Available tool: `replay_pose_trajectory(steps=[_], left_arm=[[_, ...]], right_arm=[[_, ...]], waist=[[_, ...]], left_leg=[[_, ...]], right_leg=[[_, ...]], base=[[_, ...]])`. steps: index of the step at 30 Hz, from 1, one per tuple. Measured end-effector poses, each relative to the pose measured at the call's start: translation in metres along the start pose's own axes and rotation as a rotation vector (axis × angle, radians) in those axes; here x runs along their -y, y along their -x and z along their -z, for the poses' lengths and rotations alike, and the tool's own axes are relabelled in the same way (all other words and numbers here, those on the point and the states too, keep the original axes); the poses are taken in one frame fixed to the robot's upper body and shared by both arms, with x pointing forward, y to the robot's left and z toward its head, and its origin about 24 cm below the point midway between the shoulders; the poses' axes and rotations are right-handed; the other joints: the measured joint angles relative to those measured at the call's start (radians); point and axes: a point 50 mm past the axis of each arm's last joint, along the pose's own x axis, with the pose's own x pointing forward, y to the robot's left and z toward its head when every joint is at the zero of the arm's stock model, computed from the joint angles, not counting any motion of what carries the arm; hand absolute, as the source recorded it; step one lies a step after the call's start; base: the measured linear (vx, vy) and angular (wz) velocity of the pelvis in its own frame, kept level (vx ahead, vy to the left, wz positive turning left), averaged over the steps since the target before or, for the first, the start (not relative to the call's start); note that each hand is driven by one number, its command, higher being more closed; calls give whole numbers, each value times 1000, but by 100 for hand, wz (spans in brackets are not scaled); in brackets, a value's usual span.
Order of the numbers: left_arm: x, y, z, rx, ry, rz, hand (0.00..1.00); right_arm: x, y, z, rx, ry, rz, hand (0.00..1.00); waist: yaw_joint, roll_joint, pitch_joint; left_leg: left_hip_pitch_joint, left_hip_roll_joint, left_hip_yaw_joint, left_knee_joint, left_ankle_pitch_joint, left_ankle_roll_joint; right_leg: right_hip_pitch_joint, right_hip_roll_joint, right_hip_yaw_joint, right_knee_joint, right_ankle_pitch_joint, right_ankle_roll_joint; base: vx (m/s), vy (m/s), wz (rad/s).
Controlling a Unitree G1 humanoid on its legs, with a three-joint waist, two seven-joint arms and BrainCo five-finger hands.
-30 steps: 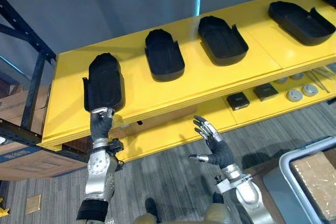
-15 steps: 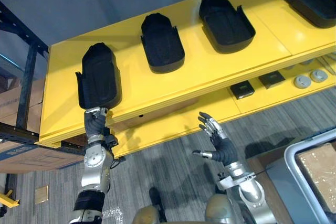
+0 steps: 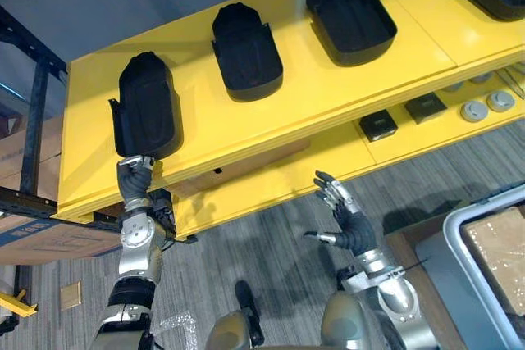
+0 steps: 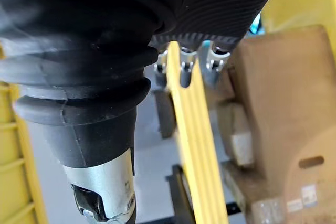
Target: Walk over and take plastic housings, then place them on the shelf
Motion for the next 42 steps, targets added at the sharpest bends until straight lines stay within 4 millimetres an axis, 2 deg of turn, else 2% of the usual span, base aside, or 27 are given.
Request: replay_pose_trajectory(steps=[2,12,18,23,27,30,33,37,42], left_arm=[[-2,-1,-2,9,22,-5,100],[-12,-6,-11,65,360,57,100],[-5,-9,-21,113,387,161,100],[2,-8,-40,245,400,263,100],[8,15,-59,360,441,335,100],[8,37,-53,344,387,305,100],[-7,55,-31,231,341,207,100],[-9,55,-29,211,307,164,100],[-5,53,-25,161,210,121,100]], right_arm=[[0,0,0,0,0,-1,0],[3,-1,-5,24,11,-2,0],[4,-1,-5,24,16,-8,0],[10,0,-6,27,33,-13,0],[8,9,-2,-3,19,4,0],[6,17,1,-28,0,19,0],[3,21,2,-33,-15,33,0],[3,23,3,-40,-20,39,0],[7,25,1,-27,-1,59,0]], waist=[[-1,-1,3],[4,-2,26],[-34,-8,30],[-37,6,39],[-41,13,42],[-39,18,44],[-33,18,44],[-27,23,42],[-35,44,29]], left_leg=[[-3,1,2,0,2,-3],[-4,0,25,1,4,-6],[0,-1,36,10,10,10],[13,-1,45,16,8,13],[23,-1,37,16,6,17],[24,-2,25,16,-2,30],[25,-4,24,16,-8,39],[25,-11,22,16,-12,45],[21,-16,22,17,-8,40]], right_leg=[[-7,1,4,2,3,-1],[-21,4,27,0,17,-4],[-12,4,37,-4,26,7],[-5,5,45,-9,26,7],[16,4,36,-21,25,7],[27,3,24,-27,22,7],[31,1,22,-37,23,8],[33,-7,20,-40,25,11],[33,-12,20,-40,30,18]], base=[[-7,0,-2],[-3,3,-5],[66,1,-6],[57,-6,-8],[7,0,3],[-11,6,10],[0,0,0],[-20,9,2],[0,0,0]])
